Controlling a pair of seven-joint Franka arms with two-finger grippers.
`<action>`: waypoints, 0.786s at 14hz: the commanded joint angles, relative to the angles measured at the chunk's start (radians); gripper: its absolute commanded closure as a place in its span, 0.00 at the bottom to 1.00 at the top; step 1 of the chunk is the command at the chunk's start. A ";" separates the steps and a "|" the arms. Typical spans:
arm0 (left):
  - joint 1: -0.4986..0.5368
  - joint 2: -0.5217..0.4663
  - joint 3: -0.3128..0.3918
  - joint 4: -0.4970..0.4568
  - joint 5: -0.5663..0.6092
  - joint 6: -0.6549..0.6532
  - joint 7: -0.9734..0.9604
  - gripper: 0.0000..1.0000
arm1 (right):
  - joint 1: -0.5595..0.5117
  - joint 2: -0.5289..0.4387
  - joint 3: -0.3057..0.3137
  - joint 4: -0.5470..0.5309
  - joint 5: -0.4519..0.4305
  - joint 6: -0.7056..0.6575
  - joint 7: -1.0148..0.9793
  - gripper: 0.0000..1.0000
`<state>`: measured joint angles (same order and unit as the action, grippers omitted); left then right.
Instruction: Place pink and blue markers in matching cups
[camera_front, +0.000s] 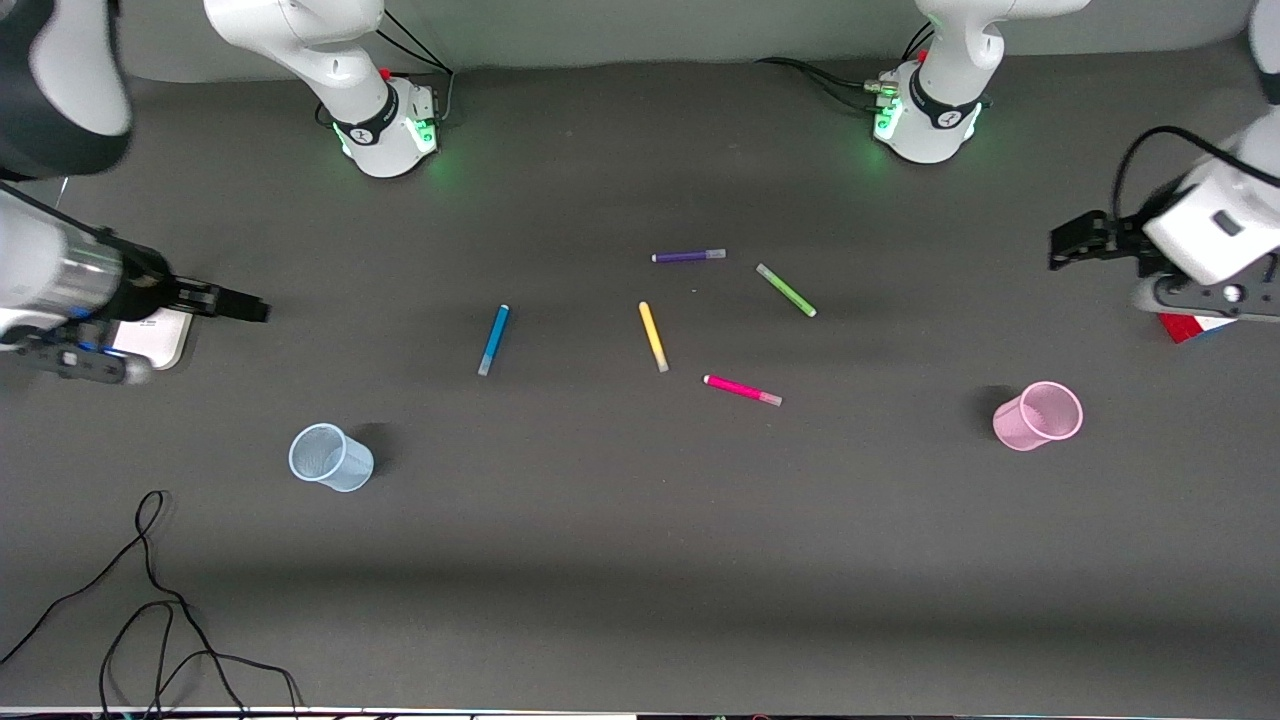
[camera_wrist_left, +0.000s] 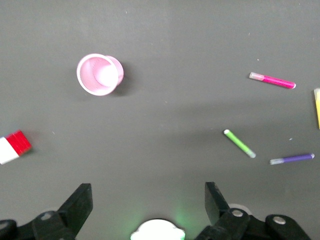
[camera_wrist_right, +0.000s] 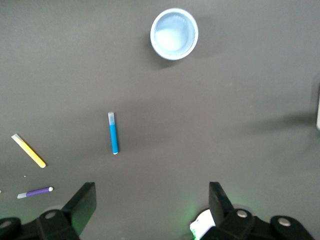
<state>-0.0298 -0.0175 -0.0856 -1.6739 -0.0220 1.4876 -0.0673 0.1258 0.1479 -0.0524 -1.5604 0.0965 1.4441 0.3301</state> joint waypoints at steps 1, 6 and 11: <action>-0.042 -0.033 -0.083 -0.069 0.002 0.037 -0.236 0.00 | 0.056 0.033 0.000 -0.036 0.011 -0.014 0.087 0.00; -0.157 0.062 -0.172 -0.127 -0.003 0.242 -0.691 0.00 | 0.117 0.062 -0.001 -0.190 0.098 0.030 0.188 0.00; -0.245 0.198 -0.172 -0.122 -0.001 0.434 -1.164 0.00 | 0.231 0.068 -0.001 -0.420 0.117 0.267 0.316 0.00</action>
<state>-0.2492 0.1546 -0.2689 -1.8081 -0.0240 1.8836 -1.0671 0.3133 0.2314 -0.0463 -1.8818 0.1931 1.6159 0.5796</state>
